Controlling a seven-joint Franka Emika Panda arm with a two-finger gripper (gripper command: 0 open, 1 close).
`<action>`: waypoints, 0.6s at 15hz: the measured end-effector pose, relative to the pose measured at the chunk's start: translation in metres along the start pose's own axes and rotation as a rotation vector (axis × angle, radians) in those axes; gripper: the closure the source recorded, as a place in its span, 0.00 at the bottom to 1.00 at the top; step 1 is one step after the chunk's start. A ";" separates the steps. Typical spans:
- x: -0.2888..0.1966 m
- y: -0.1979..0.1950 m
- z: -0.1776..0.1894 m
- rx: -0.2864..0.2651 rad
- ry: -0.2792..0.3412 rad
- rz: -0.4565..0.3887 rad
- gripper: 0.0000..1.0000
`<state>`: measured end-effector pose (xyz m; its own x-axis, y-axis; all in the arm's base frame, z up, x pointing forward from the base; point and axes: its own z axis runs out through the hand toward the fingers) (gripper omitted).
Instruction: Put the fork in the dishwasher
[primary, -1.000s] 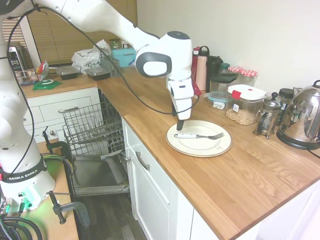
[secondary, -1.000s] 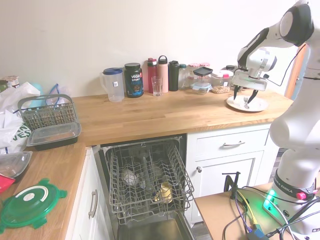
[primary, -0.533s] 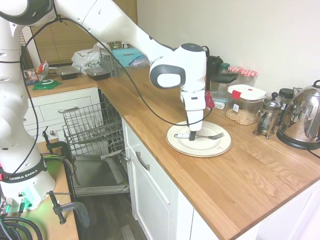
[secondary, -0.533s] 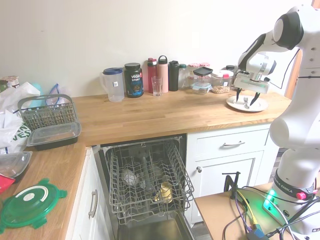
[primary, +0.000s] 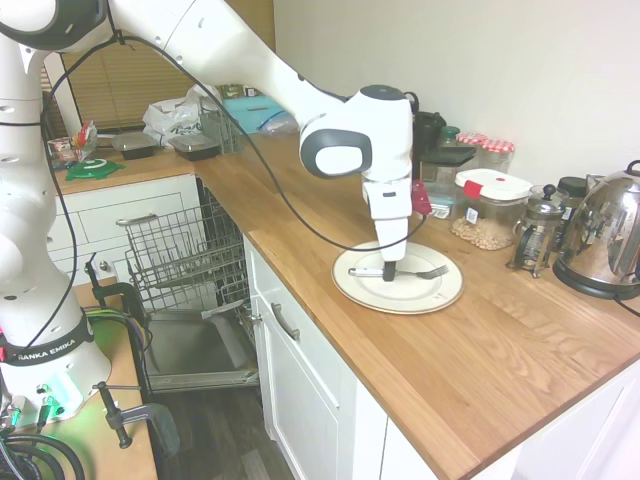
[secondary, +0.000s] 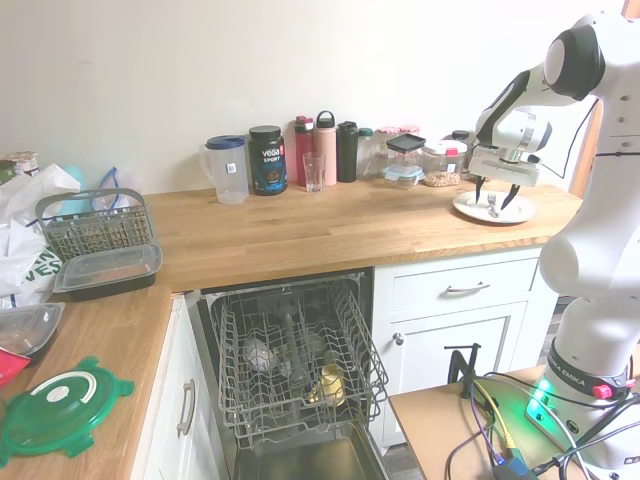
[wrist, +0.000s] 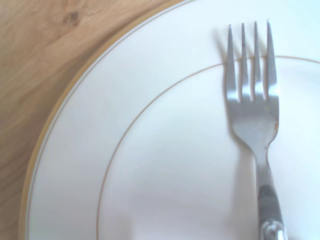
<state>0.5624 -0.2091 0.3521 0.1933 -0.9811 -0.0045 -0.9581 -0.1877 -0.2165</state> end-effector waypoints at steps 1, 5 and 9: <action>-0.001 0.000 0.000 -0.002 0.002 0.000 1.00; -0.001 -0.001 0.000 -0.006 0.005 -0.001 1.00; -0.002 -0.001 0.003 -0.013 0.005 -0.004 1.00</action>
<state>0.5631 -0.2068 0.3492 0.1965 -0.9805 0.0012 -0.9598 -0.1926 -0.2042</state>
